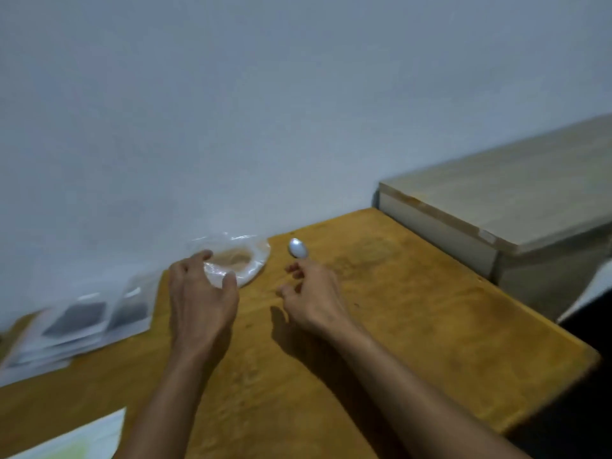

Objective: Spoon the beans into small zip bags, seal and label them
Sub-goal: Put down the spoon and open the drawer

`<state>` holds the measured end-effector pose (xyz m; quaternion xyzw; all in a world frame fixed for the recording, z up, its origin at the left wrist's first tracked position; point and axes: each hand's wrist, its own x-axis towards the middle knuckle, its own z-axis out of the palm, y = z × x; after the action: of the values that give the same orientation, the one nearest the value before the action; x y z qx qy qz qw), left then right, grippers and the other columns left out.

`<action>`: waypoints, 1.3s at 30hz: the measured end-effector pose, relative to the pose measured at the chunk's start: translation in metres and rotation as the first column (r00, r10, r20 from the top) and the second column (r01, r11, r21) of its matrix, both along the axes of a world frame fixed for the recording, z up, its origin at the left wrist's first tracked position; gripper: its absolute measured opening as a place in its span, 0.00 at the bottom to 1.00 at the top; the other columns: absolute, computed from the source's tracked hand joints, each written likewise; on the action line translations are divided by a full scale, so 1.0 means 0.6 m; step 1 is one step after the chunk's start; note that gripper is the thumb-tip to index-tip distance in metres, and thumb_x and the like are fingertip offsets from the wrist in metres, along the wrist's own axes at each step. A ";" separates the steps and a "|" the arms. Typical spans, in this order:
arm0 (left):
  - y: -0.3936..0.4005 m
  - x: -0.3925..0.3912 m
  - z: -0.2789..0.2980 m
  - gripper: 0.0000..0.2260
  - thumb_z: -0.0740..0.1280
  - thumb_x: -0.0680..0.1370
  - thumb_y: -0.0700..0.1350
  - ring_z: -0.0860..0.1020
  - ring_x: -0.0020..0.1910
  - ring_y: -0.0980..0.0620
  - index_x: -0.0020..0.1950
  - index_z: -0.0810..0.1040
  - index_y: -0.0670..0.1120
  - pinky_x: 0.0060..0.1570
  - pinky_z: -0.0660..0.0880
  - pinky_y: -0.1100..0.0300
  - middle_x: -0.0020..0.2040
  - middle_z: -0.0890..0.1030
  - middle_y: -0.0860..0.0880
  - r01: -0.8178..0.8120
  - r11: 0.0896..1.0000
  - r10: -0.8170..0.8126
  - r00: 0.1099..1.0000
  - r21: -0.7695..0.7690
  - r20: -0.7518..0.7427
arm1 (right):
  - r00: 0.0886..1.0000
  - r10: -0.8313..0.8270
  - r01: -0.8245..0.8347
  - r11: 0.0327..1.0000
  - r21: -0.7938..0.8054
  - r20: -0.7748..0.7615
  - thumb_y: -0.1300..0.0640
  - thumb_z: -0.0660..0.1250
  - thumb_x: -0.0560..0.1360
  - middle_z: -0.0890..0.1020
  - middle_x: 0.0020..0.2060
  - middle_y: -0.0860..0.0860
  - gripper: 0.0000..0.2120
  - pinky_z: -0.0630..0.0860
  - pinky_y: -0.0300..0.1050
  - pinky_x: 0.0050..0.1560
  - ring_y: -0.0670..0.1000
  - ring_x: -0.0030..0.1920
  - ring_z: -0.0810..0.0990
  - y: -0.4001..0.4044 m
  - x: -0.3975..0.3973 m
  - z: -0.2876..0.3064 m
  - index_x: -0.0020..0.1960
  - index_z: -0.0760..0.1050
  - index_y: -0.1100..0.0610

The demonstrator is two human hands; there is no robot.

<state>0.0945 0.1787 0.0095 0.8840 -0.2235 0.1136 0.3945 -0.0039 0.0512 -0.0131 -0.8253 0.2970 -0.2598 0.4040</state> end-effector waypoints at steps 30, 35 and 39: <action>-0.147 -0.379 0.050 0.17 0.72 0.73 0.54 0.83 0.42 0.55 0.61 0.76 0.55 0.50 0.82 0.51 0.51 0.82 0.57 0.708 0.646 -0.759 0.635 -0.284 -0.144 | 0.572 -0.730 0.726 0.663 0.184 0.375 0.46 0.70 0.74 0.83 0.43 0.51 0.16 0.82 0.65 0.47 0.54 0.40 0.83 -0.046 -0.493 0.034 0.62 0.76 0.41; -0.206 -0.547 0.003 0.20 0.71 0.74 0.50 0.81 0.54 0.49 0.66 0.74 0.54 0.56 0.78 0.50 0.56 0.82 0.52 0.900 0.423 -0.903 0.409 -0.103 -0.131 | 0.336 -0.886 0.887 0.412 0.209 0.319 0.56 0.69 0.77 0.78 0.38 0.42 0.18 0.78 0.48 0.48 0.48 0.36 0.78 -0.037 -0.661 -0.025 0.65 0.76 0.44; -0.226 -0.655 -0.089 0.20 0.69 0.74 0.52 0.81 0.55 0.45 0.65 0.73 0.53 0.56 0.78 0.48 0.56 0.82 0.48 0.963 0.266 -0.917 0.263 0.030 -0.300 | 0.173 -0.970 0.943 0.213 0.257 0.170 0.58 0.67 0.77 0.77 0.39 0.44 0.16 0.68 0.31 0.40 0.38 0.36 0.77 -0.010 -0.767 -0.113 0.64 0.76 0.47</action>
<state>-0.2984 0.0431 -0.0437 0.6165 -0.6713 -0.2681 0.3121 -0.4638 0.0453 -0.0808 -0.3876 0.6951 -0.5606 0.2287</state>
